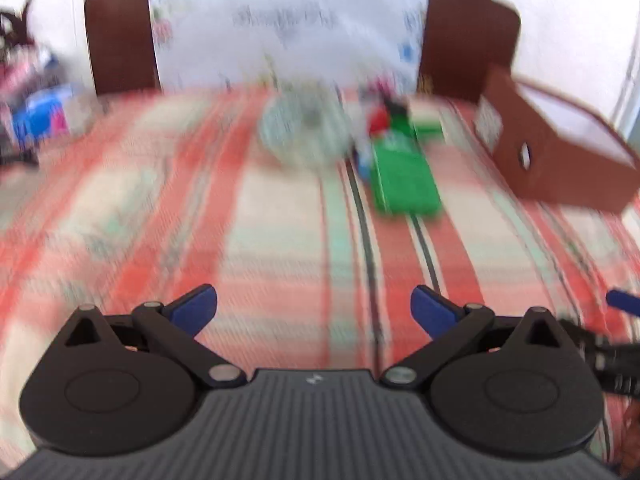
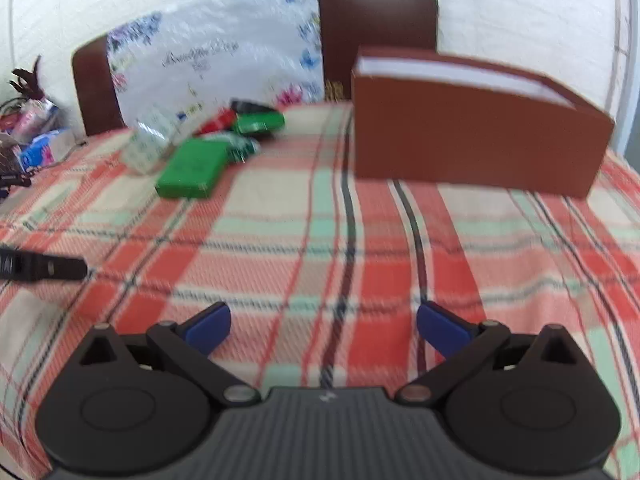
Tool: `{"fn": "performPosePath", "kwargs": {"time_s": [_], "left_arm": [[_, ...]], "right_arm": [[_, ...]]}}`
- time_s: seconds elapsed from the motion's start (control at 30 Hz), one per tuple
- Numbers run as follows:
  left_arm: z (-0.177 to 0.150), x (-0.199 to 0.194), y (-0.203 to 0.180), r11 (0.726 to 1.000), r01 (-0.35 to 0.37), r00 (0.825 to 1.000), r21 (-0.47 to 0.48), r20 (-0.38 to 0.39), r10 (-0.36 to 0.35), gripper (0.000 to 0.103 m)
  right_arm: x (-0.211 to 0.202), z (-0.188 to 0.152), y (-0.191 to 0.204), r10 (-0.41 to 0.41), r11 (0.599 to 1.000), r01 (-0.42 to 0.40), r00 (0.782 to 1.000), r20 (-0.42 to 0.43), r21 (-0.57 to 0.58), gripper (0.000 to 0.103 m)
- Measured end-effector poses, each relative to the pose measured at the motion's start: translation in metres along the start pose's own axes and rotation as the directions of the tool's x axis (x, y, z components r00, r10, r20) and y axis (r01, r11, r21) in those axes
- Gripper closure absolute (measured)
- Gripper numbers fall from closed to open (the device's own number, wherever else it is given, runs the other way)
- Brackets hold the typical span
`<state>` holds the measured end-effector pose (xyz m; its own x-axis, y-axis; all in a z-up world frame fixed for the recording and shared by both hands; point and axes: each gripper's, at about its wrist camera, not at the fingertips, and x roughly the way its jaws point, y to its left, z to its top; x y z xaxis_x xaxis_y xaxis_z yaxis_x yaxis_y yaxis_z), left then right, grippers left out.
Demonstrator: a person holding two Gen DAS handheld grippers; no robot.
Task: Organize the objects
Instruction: 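Grasp the green soap box with the left gripper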
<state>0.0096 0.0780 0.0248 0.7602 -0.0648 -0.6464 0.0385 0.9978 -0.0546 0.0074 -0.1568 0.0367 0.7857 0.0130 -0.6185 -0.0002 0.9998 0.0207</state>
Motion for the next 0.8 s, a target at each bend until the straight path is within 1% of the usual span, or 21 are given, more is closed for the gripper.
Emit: {"fn": "performPosePath", "kwargs": {"time_s": [0.03, 0.07, 0.1, 0.13, 0.17, 0.2, 0.23, 0.27, 0.33, 0.4, 0.43, 0.5, 0.53, 0.57, 0.6, 0.63, 0.7, 0.77, 0.8], "left_arm": [[0.011, 0.002, 0.004, 1.0, 0.016, 1.0, 0.003, 0.016, -0.016, 0.0], [0.022, 0.006, 0.006, 0.998, 0.055, 0.998, 0.003, 0.018, -0.055, 0.0], [0.031, 0.013, 0.007, 0.994, 0.111, 0.994, -0.011, 0.007, -0.11, 0.002], [0.04, 0.023, 0.007, 0.985, 0.171, 0.985, -0.028, -0.012, -0.172, 0.006], [0.048, 0.035, 0.005, 0.976, 0.214, 0.976, -0.037, -0.036, -0.216, 0.016], [0.054, 0.046, 0.001, 0.969, 0.245, 0.968, -0.037, -0.052, -0.247, 0.023], [0.057, 0.056, -0.005, 0.963, 0.27, 0.961, -0.029, -0.051, -0.271, 0.024], [0.059, 0.064, -0.011, 0.96, 0.279, 0.959, -0.018, -0.044, -0.28, 0.025], [0.062, 0.084, -0.02, 0.958, 0.285, 0.957, -0.018, -0.052, -0.286, 0.029], [0.062, 0.099, -0.021, 0.953, 0.298, 0.95, -0.044, -0.077, -0.301, 0.039], [0.065, 0.109, -0.019, 0.951, 0.305, 0.946, -0.058, -0.1, -0.309, 0.042], [0.064, 0.12, -0.017, 0.937, 0.337, 0.927, -0.091, -0.14, -0.347, 0.06], [0.064, 0.126, -0.017, 0.925, 0.359, 0.913, -0.121, -0.159, -0.375, 0.062], [0.065, 0.129, -0.015, 0.917, 0.371, 0.905, -0.147, -0.163, -0.392, 0.063], [0.064, 0.128, -0.015, 0.919, 0.363, 0.909, -0.156, -0.159, -0.386, 0.065], [0.064, 0.124, -0.016, 0.92, 0.359, 0.911, -0.155, -0.155, -0.382, 0.067], [0.064, 0.112, -0.018, 0.921, 0.353, 0.911, -0.167, -0.161, -0.379, 0.075], [0.061, 0.092, -0.022, 0.915, 0.364, 0.909, -0.173, -0.149, -0.39, 0.075], [0.058, 0.081, -0.027, 0.912, 0.375, 0.908, -0.165, -0.135, -0.397, 0.075]], "right_arm": [[0.003, 0.007, 0.005, 0.022, 0.999, -0.022, 1.0, 0.006, -0.027, 0.001], [0.008, 0.016, 0.012, 0.05, 0.997, -0.05, 0.999, 0.005, -0.058, 0.004], [0.013, 0.023, 0.019, 0.077, 0.993, -0.077, 0.997, 0.004, -0.086, 0.009], [0.019, 0.031, 0.028, 0.104, 0.988, -0.102, 0.995, 0.009, -0.118, 0.011], [0.026, 0.037, 0.038, 0.127, 0.981, -0.123, 0.992, 0.015, -0.148, 0.013], [0.035, 0.043, 0.048, 0.149, 0.973, -0.144, 0.989, 0.013, -0.179, 0.016], [0.044, 0.047, 0.056, 0.166, 0.967, -0.161, 0.986, 0.006, -0.198, 0.017], [0.054, 0.051, 0.064, 0.184, 0.961, -0.179, 0.983, 0.001, -0.208, 0.019], [0.073, 0.058, 0.074, 0.207, 0.954, -0.202, 0.978, -0.003, -0.221, 0.02], [0.091, 0.064, 0.08, 0.215, 0.953, -0.214, 0.976, -0.018, -0.213, 0.021], [0.099, 0.067, 0.081, 0.236, 0.95, -0.237, 0.971, -0.031, -0.202, 0.021], [0.116, 0.071, 0.084, 0.272, 0.943, -0.279, 0.96, -0.067, -0.183, 0.022], [0.124, 0.073, 0.084, 0.282, 0.94, -0.293, 0.956, -0.084, -0.176, 0.023], [0.13, 0.073, 0.084, 0.286, 0.94, -0.297, 0.954, -0.085, -0.167, 0.026], [0.132, 0.074, 0.084, 0.283, 0.943, -0.291, 0.956, -0.072, -0.162, 0.03], [0.131, 0.075, 0.083, 0.284, 0.944, -0.291, 0.957, -0.068, -0.155, 0.031], [0.124, 0.072, 0.078, 0.288, 0.948, -0.293, 0.956, -0.057, -0.127, 0.033], [0.106, 0.065, 0.073, 0.294, 0.949, -0.297, 0.955, -0.039, -0.105, 0.033], [0.093, 0.061, 0.069, 0.289, 0.951, -0.288, 0.957, -0.01, -0.112, 0.033]]}}
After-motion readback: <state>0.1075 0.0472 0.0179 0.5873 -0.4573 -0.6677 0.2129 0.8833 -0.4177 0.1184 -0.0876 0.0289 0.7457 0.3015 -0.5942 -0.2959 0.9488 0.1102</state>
